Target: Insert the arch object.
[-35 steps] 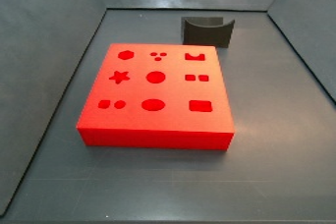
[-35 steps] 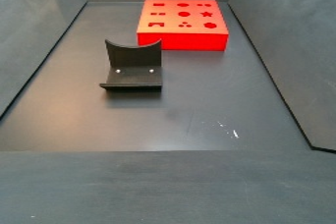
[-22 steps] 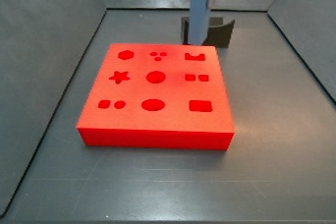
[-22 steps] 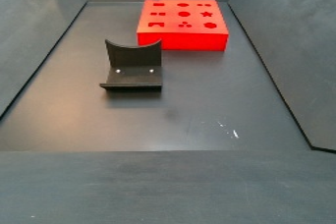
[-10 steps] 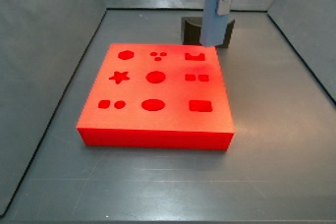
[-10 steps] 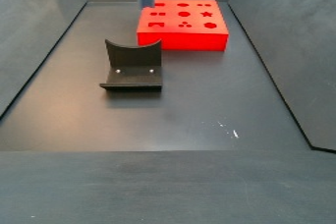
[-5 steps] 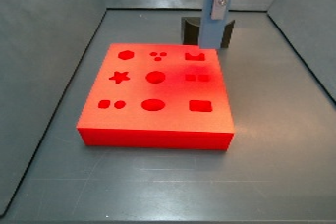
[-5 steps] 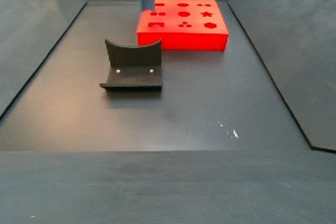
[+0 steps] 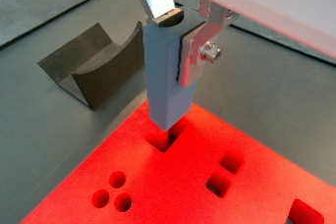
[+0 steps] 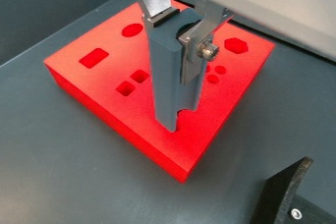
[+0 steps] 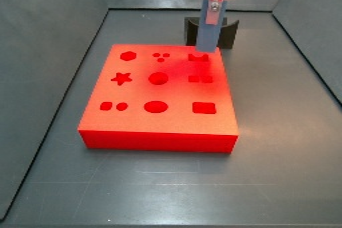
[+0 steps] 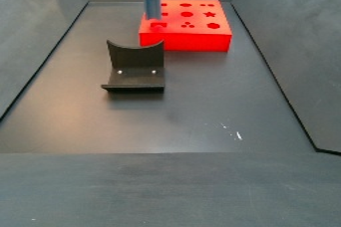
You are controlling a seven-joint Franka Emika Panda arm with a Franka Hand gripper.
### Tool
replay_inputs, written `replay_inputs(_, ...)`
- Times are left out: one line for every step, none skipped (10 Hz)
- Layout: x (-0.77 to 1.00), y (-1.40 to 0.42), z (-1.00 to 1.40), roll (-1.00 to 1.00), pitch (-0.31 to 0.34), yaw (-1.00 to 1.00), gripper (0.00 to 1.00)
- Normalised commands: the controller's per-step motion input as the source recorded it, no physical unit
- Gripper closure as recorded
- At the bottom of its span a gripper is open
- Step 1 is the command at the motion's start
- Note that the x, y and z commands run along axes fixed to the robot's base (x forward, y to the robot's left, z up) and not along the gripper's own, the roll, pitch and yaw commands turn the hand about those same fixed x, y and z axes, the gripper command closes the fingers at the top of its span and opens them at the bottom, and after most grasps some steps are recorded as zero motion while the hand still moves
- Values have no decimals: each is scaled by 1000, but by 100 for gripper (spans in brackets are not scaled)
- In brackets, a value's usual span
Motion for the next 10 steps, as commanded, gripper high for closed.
replay_inputs(0,-120,-97,83,29,0,100)
replay_inputs(0,-54,-134,9,0,0,100)
replay_inputs(0,0,-191,-4,0,0,100)
replay_inputs(0,0,-151,-57,-24,17,100)
replay_inputs(0,57,-51,-119,-57,103,100)
replay_inputs(-14,20,0,-139,-123,154,100)
replay_inputs(-40,23,0,-167,-167,194,100)
replay_inputs(-29,6,0,-167,-184,214,100)
replay_inputs(-31,0,-54,-154,-199,231,100)
replay_inputs(-69,6,-40,-50,-117,140,100)
